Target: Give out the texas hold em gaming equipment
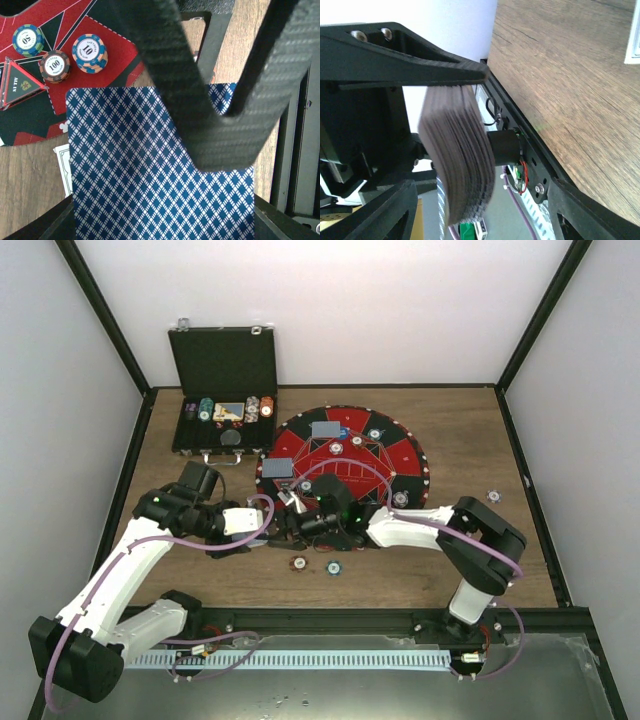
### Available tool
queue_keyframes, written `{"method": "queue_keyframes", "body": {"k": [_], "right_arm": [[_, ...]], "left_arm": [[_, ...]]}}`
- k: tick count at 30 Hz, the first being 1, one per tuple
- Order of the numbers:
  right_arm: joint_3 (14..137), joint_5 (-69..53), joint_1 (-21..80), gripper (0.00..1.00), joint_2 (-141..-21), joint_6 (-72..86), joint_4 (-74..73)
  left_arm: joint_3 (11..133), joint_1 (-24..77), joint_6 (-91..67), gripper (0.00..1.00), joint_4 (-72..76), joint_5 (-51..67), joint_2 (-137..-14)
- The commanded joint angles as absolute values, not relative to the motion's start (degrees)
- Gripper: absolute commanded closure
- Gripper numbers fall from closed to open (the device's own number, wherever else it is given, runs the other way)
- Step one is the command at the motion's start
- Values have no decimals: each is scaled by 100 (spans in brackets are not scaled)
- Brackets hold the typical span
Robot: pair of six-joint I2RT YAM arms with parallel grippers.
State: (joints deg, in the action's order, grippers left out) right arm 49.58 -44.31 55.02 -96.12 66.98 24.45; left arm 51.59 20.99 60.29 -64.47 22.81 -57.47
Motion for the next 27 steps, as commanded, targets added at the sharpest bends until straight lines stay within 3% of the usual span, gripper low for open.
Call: {"method": "queue_keyframes", "body": {"k": [1,15,27], "right_arm": [[5353,-4597,5551,27,-9890,6788,2771],[5462,-4807,5473,39,-10612,7013,3235],[4584,-4715,5098,52,-10101,7080,3424]], "left_arm": [[5256,2087,6133,92,-6475,2373,-5670],[5261,2088,6157,92,-6516,2375,-5618],[5231,2087,6141,92,-6485,2410,-5621]]}}
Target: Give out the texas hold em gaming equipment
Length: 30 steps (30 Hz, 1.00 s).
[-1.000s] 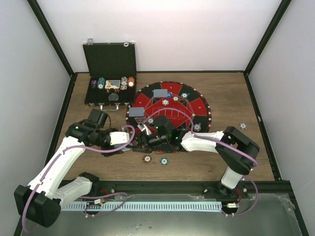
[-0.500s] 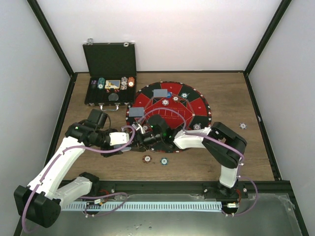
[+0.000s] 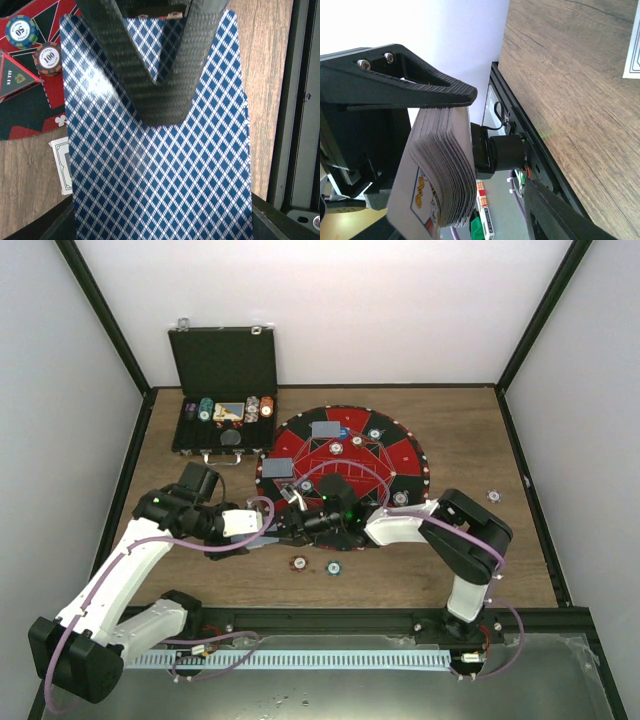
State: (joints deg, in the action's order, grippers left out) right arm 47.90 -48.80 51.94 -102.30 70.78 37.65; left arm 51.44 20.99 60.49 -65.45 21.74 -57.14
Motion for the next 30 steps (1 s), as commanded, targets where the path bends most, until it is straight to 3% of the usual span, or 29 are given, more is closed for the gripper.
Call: {"method": "queue_keyframes", "body": {"k": [1,8,18,30], "right_arm": [[4590,-4713,5105,53,-10046,7083,3424],[4601,-4648,5191,65,-9651,7132,3417],[4457,-4453,5203,99,-9149,6933,2886],[4300,-4697,4371,99,-8554,6380,2004]], "left_arm": [[5232,2089,6137,92,-6480,2430,-5634],[5195,2091,6100,92,-6460,2420,-5643],[5073,2092,6140,92,-6414,2304,-5631],[5043,2087,6161,92,-6420,2121,-5581]]}}
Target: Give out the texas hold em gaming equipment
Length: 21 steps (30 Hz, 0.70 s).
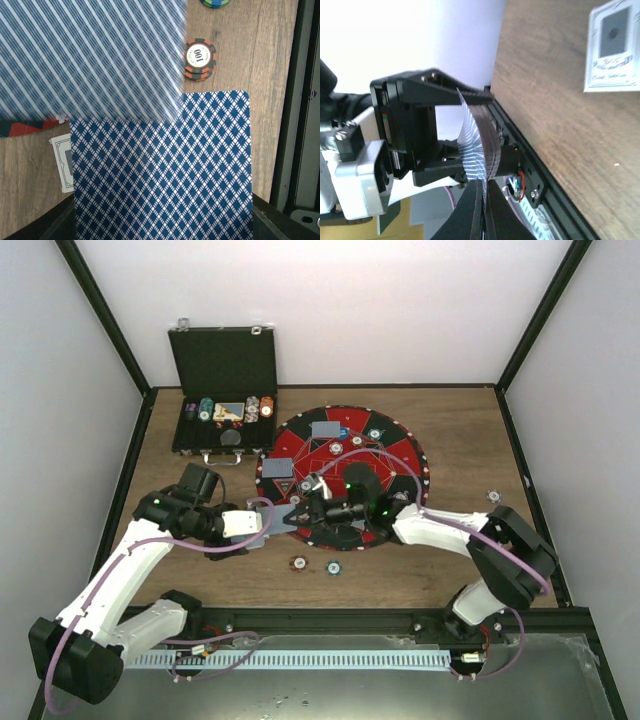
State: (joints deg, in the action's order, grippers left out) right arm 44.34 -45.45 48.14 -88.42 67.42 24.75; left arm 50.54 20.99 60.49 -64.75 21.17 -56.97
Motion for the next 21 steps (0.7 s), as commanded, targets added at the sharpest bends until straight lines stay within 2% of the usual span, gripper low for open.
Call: {"method": "queue_keyframes", "body": {"k": [1,5,8,21], "right_arm": [[4310,-4776,4236,99,-8545,6277,1895],[4557,-5033,3678,99,-8833,5872,1503],[5133,-5197,3383,99,-9595,5478,1101],[9681,-5098,3142,99,-13299,4679,-883]], "left_arm": [[5039,2089,6165,92,-6424,2118,-5571],[5056,2092,6154,92,-6444,2109,-5580],[5087,2092,6141,92,-6477,2107,-5564],[5188,2092,6092,92,-6580,2118,-5515]]}}
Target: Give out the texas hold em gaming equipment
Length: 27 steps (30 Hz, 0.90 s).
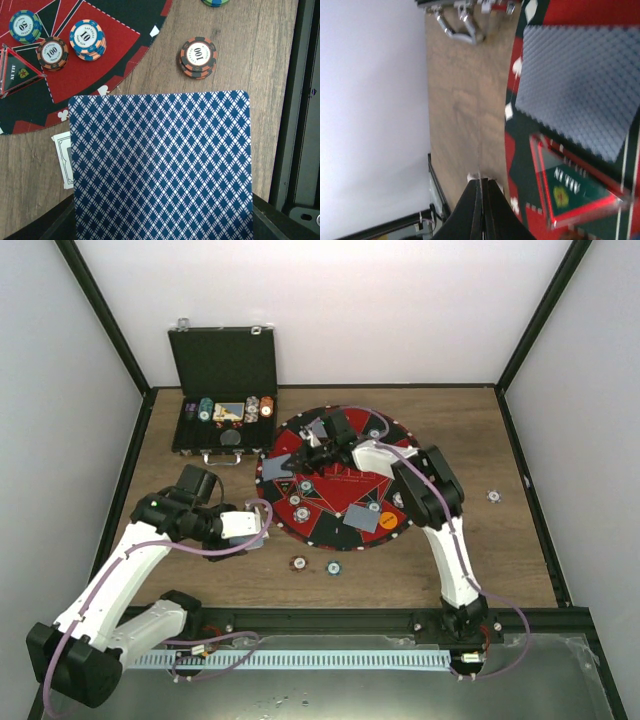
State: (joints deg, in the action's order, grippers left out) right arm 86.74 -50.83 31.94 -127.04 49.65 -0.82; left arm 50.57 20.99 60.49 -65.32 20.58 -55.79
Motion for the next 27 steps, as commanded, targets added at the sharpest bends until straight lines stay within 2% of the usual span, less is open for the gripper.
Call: {"method": "queue_keyframes", "body": {"k": [1,4,8,14,18,27], "right_arm": [[9990,-5063,3134,99,-13499,4654,-1045],[10752,-4931,3091,98,-13999,4538,-1503],[11316,-4793,2997,90,-14472,4393,-1940],[11320,-4657,2901,56,-14309,4227,-2172],[11307,-4221,2900,39,-13923,3913,-2710],[10066,-3618,3054,32,-12452,3586,-2795]], "left_arm": [[5195,2091,6092,92,-6577,2127,-5523],[5200,2084,6089,92,-6586,2135,-5537],[5201,2091,6088,92,-6584,2136,-5546],[5236,2092,6067,92,-6570,2147,-5605],[5278,2090,6049,92,-6583,2146,-5608],[5393,2086,6001,92,-6633,2142,-5525]]}}
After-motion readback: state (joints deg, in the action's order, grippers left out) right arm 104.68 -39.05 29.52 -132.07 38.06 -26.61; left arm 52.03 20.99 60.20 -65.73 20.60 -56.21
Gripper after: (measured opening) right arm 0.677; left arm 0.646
